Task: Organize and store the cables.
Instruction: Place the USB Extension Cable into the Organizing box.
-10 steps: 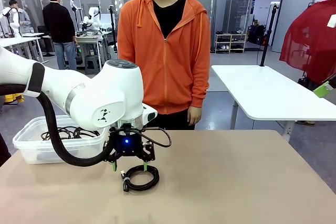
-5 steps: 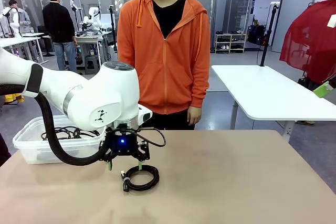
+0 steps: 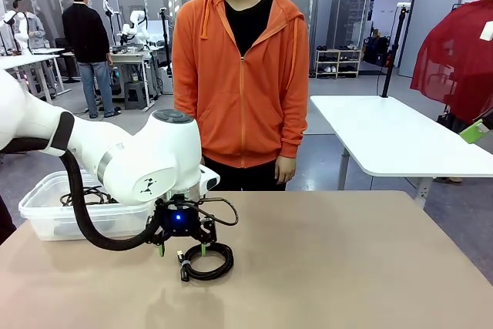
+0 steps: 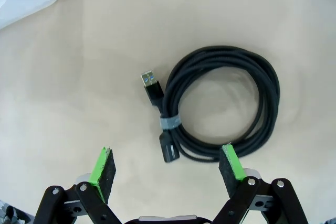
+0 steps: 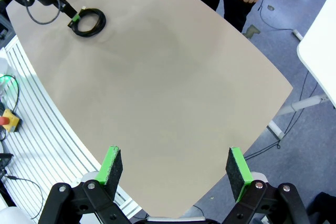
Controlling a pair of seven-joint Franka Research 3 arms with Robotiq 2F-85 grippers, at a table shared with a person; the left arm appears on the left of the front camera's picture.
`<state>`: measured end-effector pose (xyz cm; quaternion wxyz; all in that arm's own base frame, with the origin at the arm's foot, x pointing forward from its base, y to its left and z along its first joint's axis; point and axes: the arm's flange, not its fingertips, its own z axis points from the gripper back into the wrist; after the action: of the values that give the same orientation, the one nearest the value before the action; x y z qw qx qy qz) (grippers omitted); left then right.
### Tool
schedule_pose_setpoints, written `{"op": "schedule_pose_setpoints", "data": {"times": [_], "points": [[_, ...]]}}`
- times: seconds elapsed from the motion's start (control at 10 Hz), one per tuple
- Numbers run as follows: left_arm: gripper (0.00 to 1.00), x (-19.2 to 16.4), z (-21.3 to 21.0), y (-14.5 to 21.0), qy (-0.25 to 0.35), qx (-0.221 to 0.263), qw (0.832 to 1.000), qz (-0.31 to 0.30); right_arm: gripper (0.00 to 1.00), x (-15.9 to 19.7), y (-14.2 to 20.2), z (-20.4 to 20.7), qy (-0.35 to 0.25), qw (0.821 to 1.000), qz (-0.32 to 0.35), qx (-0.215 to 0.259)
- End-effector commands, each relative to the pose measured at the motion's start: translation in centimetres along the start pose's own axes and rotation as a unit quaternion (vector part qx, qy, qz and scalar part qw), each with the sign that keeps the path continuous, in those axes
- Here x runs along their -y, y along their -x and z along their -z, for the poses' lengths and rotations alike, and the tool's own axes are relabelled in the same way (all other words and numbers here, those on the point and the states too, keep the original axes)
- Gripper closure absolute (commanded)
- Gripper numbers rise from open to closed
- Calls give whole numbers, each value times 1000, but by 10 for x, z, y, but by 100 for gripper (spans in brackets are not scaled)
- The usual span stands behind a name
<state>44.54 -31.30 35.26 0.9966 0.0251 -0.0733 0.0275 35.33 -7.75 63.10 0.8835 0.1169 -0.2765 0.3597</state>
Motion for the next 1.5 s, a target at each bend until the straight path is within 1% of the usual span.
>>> {"op": "schedule_pose_setpoints", "data": {"times": [0.0, 0.2, 0.6, 0.8, 0.9, 1.1, 1.4], "points": [[0, -3, 13, -3, 17, 9, 1000, -7, 0, -1, 1, -1, 0, 1000, -2, -4], [0, -1, 26, -10, 11, 15, 1000, -10, 0, -1, 1, -1, 0, 1000, -2, -4], [0, 1, 48, -18, 35, -18, 999, -1, 0, -1, 1, -1, 0, 1000, -2, -4], [0, 0, 49, -17, 37, -22, 999, -2, 0, -1, 1, -1, 0, 1000, -2, -4], [0, 1, 51, -17, 26, -20, 999, 0, 0, -1, 1, -1, 0, 1000, -2, -4], [9, 2, 50, -17, 20, -19, 1000, 2, 0, -1, 1, -1, 0, 1000, -2, -4], [39, 3, 48, -14, 19, -20, 1000, -1, 0, -1, 1, -1, 0, 1000, -2, -4]]}}
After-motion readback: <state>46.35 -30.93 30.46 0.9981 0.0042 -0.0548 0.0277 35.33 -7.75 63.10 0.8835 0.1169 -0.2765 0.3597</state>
